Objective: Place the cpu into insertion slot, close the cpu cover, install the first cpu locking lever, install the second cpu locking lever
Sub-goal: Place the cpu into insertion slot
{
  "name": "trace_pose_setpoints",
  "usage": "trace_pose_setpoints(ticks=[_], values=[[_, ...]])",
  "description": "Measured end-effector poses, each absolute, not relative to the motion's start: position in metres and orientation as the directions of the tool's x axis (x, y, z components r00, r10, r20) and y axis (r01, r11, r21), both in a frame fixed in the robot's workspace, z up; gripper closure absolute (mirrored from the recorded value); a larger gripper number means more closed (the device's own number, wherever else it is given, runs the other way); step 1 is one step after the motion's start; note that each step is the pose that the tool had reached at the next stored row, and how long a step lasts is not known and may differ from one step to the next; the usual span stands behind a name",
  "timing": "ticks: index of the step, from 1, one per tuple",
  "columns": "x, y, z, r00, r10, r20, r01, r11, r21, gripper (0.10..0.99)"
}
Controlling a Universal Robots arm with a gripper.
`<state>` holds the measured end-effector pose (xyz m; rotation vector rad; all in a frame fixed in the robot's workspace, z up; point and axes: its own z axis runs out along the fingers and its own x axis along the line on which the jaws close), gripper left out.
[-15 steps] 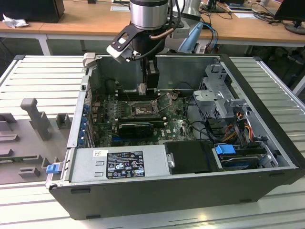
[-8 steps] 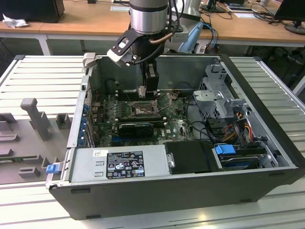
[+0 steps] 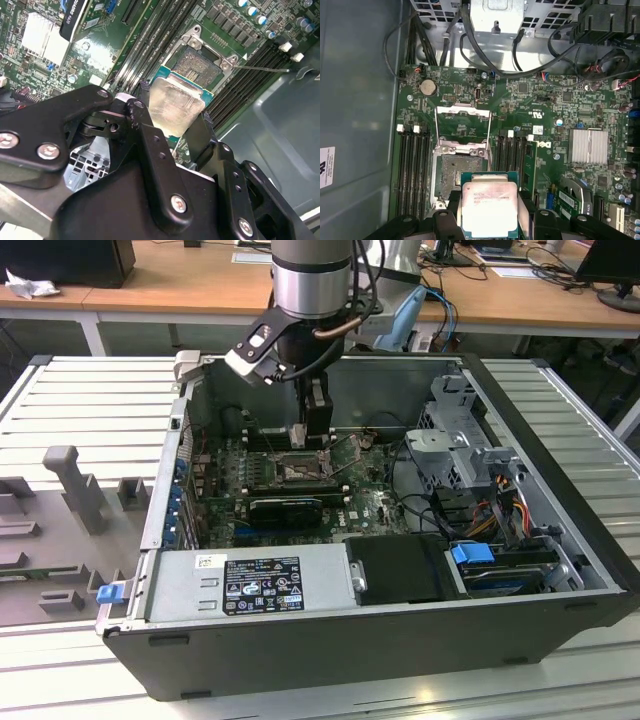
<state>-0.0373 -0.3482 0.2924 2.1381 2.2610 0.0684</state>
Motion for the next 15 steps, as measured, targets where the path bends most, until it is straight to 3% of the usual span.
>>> trace_pose_setpoints(ticks=[15], values=[[-0.0373, -0.348, 0.2861, -0.056, 0.998, 0.009, 0.997, 0.055, 0.052, 0.553]])
